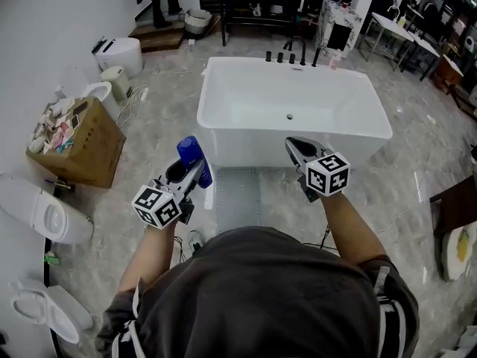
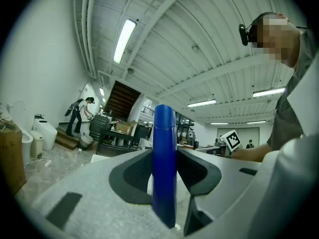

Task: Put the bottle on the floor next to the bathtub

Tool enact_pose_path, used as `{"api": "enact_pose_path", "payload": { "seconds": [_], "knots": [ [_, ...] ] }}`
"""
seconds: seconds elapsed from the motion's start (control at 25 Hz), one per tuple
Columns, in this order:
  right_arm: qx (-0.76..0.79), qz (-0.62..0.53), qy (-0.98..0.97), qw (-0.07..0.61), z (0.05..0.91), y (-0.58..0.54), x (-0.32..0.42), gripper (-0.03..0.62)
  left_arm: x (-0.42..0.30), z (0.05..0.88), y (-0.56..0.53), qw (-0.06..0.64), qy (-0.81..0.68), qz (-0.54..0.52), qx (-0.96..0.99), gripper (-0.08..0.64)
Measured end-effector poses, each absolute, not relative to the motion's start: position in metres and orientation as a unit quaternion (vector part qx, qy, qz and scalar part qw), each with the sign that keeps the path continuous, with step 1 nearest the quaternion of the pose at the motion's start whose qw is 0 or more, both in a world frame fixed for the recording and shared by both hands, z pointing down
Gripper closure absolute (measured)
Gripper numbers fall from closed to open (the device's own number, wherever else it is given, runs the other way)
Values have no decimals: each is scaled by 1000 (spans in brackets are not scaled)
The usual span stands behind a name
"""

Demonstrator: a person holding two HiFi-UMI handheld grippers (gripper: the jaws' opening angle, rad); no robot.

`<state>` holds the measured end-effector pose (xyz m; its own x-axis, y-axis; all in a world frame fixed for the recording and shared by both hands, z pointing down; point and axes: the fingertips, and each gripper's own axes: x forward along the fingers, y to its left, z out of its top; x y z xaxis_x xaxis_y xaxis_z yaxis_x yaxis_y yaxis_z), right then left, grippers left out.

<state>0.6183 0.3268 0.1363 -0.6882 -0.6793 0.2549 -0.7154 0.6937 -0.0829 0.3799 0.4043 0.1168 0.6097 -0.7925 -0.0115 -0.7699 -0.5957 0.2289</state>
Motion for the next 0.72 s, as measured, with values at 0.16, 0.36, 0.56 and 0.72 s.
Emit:
{"api": "enact_pose_path", "payload": {
  "seconds": [0.16, 0.36, 0.56, 0.72],
  "knots": [
    [390, 96, -911, 89, 134, 284, 524, 600, 290, 115, 354, 95, -421, -40, 901, 416],
    [400, 98, -908, 79, 123, 225, 413, 600, 185, 111, 292, 85, -397, -12, 914, 416],
    [399, 96, -909, 81, 118, 180, 346, 600, 118, 111, 236, 98, -397, -17, 912, 416],
    [397, 101, -908, 89, 122, 141, 325, 600, 98, 111, 200, 101, -394, -24, 913, 416]
  ]
}}
